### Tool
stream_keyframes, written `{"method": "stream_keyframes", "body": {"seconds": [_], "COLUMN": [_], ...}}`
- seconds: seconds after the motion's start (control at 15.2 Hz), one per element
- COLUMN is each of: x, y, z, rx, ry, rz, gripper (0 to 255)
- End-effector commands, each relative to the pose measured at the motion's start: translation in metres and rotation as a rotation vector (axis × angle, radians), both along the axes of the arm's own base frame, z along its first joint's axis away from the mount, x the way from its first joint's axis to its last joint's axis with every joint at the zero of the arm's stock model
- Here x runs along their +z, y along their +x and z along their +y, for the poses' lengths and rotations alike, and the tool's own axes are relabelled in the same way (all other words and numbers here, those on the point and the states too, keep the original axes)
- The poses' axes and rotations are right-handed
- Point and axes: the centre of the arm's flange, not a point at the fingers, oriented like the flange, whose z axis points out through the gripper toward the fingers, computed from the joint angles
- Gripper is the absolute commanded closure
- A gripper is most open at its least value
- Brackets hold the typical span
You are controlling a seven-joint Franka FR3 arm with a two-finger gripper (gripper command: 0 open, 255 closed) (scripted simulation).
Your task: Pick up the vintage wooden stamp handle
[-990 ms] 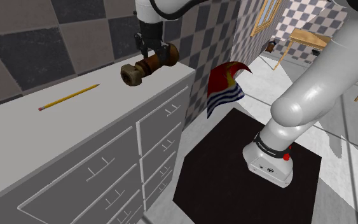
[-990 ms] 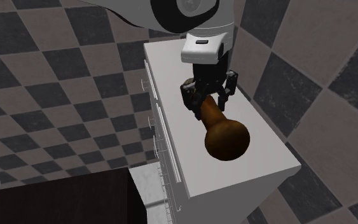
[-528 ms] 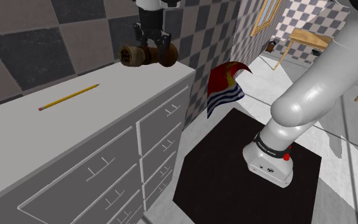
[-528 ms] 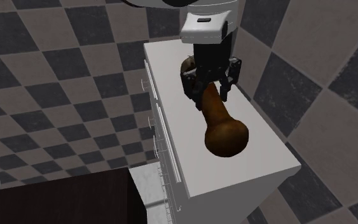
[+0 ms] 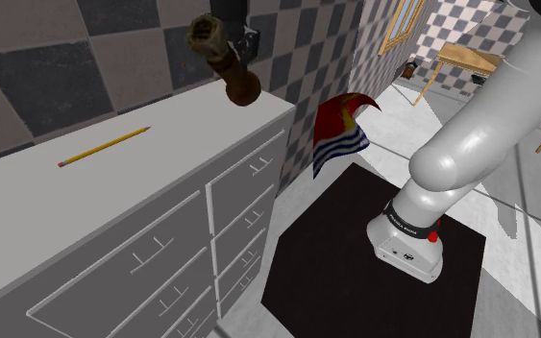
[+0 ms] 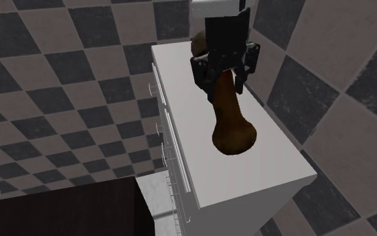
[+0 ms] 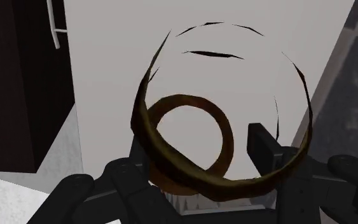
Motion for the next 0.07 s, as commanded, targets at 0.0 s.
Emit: {"method": "stream_keyframes", "body": {"seconds": [0.0], "x": [0.0035], "y": [-0.0004], "z": [-0.0006], "rx": [0.0], "ry": [0.0], "rz": [-0.001], "gripper": [255]}}
